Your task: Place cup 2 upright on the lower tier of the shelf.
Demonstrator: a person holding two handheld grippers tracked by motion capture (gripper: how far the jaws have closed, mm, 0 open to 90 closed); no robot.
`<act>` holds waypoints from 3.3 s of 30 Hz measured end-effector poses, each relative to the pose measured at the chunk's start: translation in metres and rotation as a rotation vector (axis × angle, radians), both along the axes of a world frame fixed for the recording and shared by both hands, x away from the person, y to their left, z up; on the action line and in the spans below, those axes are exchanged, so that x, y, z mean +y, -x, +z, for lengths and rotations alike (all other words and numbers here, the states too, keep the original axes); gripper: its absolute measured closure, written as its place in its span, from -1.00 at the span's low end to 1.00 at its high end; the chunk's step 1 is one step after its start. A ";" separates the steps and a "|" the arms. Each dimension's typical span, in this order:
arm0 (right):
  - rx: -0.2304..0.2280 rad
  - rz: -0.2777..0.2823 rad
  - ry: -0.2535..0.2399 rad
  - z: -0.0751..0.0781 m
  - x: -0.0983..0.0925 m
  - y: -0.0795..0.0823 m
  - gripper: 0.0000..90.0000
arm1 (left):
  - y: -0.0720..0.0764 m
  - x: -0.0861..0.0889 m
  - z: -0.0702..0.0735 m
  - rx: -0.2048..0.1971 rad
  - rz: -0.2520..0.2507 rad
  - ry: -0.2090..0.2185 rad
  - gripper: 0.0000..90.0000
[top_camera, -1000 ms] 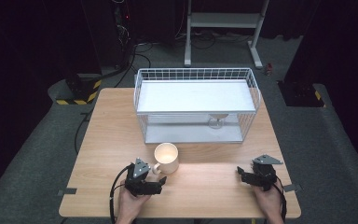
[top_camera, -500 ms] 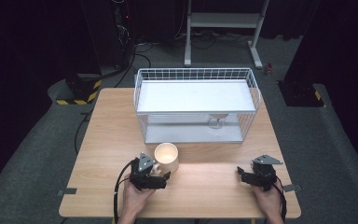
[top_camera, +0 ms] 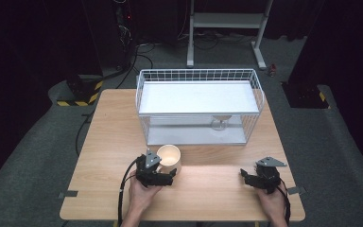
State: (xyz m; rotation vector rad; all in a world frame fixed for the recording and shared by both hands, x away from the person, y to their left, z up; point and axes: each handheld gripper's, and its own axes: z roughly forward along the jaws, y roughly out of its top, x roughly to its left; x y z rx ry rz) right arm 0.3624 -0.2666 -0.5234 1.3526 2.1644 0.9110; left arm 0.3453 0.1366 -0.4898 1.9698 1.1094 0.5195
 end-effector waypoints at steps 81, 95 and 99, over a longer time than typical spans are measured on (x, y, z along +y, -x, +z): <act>0.000 -0.001 0.000 0.000 0.000 0.000 -0.43 | -0.017 -0.021 0.006 -0.071 0.041 0.006 -0.78; -0.003 0.003 0.003 0.000 0.000 0.000 -0.43 | -0.024 -0.026 0.010 -0.057 0.034 -0.005 -0.78; -0.003 0.003 0.003 0.000 0.000 0.000 -0.43 | -0.027 -0.024 0.013 -0.049 0.035 0.011 -0.78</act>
